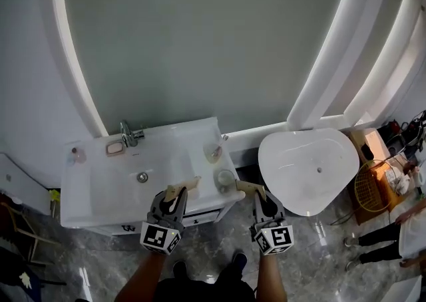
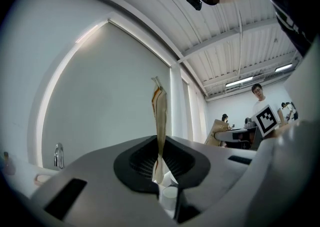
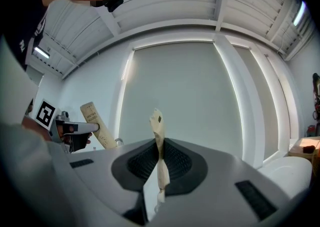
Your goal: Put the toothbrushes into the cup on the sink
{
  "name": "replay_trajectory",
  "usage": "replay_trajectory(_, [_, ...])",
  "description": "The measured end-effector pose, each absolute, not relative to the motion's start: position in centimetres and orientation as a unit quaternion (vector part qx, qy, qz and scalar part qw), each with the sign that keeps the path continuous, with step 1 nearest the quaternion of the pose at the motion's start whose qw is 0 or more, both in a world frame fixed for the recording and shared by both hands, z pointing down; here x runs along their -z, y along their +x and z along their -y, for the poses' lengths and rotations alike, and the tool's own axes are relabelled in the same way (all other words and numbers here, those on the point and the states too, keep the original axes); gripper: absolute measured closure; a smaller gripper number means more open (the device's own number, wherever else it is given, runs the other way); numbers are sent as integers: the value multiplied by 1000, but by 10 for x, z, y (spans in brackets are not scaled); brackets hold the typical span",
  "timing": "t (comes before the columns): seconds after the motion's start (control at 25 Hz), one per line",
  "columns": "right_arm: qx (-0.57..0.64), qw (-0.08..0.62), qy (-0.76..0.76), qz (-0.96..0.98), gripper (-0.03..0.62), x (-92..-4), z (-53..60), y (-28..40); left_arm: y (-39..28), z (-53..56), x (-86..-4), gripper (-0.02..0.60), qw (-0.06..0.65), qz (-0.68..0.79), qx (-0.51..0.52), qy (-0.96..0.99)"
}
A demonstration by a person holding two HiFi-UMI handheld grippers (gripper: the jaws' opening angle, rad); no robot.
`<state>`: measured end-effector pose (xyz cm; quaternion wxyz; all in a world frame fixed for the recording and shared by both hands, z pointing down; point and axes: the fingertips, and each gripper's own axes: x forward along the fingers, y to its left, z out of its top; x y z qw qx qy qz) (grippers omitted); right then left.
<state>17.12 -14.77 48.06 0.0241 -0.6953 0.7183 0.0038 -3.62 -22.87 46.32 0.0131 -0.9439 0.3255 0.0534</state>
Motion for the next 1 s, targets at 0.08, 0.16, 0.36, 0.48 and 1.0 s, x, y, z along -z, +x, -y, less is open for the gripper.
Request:
replay_trajectory(0.08, [-2,22,-682,-731,546,-483,157,189,-19,231,-463,535,13,-342,-53,-938])
replay_trajectory(0.16, [-2,18,-664,-747,546,-483,165,208,-1,231,-463,535,13,-361,-51,-931])
replay_trajectory(0.36, [3,24,-618,-786,546,-481,185,253,45,226,-460,535,26,-409,-48,-911])
replay_trajectory(0.48, [8,26,-587,-809,546,-479,194,272,66,225,-456,535,33,-442,-47,-895])
replay_trajectory(1.0, [4,26,-529,-848,546,-471,226,286,105,224,-460,535,39,-484,-41,-873])
